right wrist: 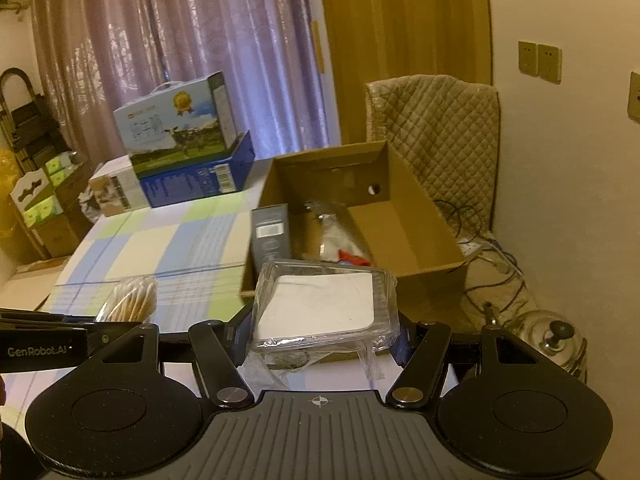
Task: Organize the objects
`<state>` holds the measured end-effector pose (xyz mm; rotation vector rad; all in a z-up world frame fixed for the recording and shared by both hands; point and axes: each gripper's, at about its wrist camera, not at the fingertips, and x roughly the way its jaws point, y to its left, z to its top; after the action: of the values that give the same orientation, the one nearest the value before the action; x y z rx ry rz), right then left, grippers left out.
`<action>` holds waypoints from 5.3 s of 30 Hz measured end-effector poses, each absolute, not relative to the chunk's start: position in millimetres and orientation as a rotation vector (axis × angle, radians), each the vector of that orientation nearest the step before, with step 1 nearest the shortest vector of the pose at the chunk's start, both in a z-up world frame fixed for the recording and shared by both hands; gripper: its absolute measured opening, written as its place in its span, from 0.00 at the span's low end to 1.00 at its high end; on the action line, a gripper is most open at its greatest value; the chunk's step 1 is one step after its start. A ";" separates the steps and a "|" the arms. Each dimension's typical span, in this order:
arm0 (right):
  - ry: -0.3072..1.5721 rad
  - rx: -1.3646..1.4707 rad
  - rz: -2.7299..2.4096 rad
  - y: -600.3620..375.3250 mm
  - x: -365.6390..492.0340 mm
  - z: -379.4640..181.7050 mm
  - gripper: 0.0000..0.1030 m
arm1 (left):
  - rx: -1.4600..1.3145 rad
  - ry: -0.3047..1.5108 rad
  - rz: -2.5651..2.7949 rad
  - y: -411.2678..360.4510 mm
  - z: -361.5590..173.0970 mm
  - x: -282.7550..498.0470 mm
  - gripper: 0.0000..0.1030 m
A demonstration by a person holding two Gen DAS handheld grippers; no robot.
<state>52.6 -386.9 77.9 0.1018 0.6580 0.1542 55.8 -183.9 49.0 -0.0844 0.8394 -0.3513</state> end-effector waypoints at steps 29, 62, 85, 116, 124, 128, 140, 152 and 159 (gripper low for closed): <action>0.653 0.040 0.151 -421.3 127.0 86.3 0.60 | -0.063 0.816 -0.423 -250.0 67.5 136.3 0.22; 0.679 0.062 0.115 -455.7 171.8 74.6 0.60 | -0.025 0.787 -0.444 -284.1 61.4 200.0 0.62; 0.686 0.057 0.172 -428.4 172.9 79.8 0.60 | -0.084 0.773 -0.353 -228.1 67.4 177.1 0.73; 0.738 0.079 0.165 -411.0 127.1 95.1 0.75 | -0.039 0.781 -0.254 -177.3 54.5 104.7 0.99; 0.767 0.072 0.169 -401.7 81.7 95.5 0.75 | -0.014 0.810 -0.199 -170.4 50.6 62.2 0.99; 0.795 0.084 0.167 -399.3 64.2 90.9 0.75 | -0.031 0.814 -0.169 -162.6 49.1 48.7 0.99; 0.801 0.104 0.186 -390.5 23.7 90.3 0.75 | -0.047 0.820 -0.152 -156.0 51.5 19.4 0.99; 0.807 0.084 0.199 -380.7 11.3 86.6 0.75 | -0.054 0.832 -0.155 -157.2 43.6 9.4 0.99; 0.824 0.077 0.201 -375.7 13.1 80.4 0.75 | -0.060 0.833 -0.165 -156.8 42.2 8.7 0.99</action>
<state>13.1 -375.7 80.4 0.0772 0.8235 0.2012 8.7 -156.8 42.2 -0.0596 0.8332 -0.1649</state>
